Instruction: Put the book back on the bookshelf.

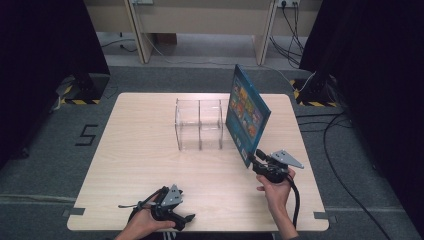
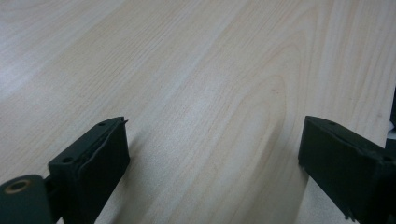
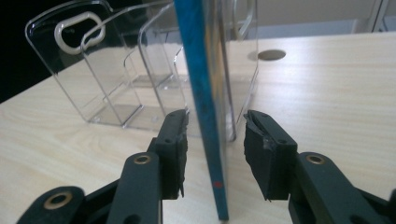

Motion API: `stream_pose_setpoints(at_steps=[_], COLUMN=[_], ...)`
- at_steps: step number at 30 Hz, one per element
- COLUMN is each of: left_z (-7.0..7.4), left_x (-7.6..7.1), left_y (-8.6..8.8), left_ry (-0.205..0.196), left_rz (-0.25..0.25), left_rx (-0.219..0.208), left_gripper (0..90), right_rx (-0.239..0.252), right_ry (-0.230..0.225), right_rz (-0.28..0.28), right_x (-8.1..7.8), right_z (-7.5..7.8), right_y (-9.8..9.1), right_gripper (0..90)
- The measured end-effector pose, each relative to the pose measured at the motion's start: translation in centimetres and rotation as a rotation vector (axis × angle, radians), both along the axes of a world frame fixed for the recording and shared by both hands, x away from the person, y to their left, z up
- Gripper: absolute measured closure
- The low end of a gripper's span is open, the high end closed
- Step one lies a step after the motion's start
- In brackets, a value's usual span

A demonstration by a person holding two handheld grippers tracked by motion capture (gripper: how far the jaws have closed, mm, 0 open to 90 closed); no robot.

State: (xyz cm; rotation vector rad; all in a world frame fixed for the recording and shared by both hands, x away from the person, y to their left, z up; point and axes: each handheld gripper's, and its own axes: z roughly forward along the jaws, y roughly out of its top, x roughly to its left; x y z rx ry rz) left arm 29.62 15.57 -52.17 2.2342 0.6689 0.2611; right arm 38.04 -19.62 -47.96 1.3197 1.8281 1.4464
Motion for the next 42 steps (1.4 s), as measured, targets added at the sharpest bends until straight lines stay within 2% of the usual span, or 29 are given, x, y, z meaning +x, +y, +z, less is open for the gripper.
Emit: stream_pose_setpoints(at_steps=[7, 11, 15, 22, 31, 36, 42], left_z=[0.0, 0.0, 0.0, 0.0, 0.0, -0.1, -0.1], left_x=[0.0, 0.0, 0.0, 0.0, 0.0, 0.0, 0.0], left_y=[0.0, 0.0, 0.0, 0.0, -0.1, -0.1, -0.1], left_ry=[0.0, 0.0, -0.001, -0.002, -0.003, -0.003, -0.003], left_rz=[-0.001, -0.003, -0.003, -0.004, -0.006, -0.006, -0.006], left_rx=[0.0, -0.001, -0.002, -0.002, -0.003, -0.003, -0.004], left_gripper=[7.4, 7.1, 7.0, 7.0, 6.9, 6.9, 6.9], right_rx=[0.009, 0.041, 0.022, 0.016, 0.021, 0.022, 0.034], right_ry=[0.039, 0.051, 0.034, 0.045, 0.037, 0.034, 0.033], right_rz=[0.03, 0.035, 0.047, 0.066, 0.075, 0.057, 0.039], right_x=[-0.2, -0.2, -0.4, -0.4, -0.4, -0.4, -0.4], right_z=[-0.5, -0.6, -0.7, -0.9, -0.9, -0.8, -0.6], right_y=[0.5, 0.6, 1.0, 1.5, 1.6, 1.4, 1.1], right_gripper=[66.0, 68.6, 69.5, 70.2, 68.5, 60.5, 56.5])
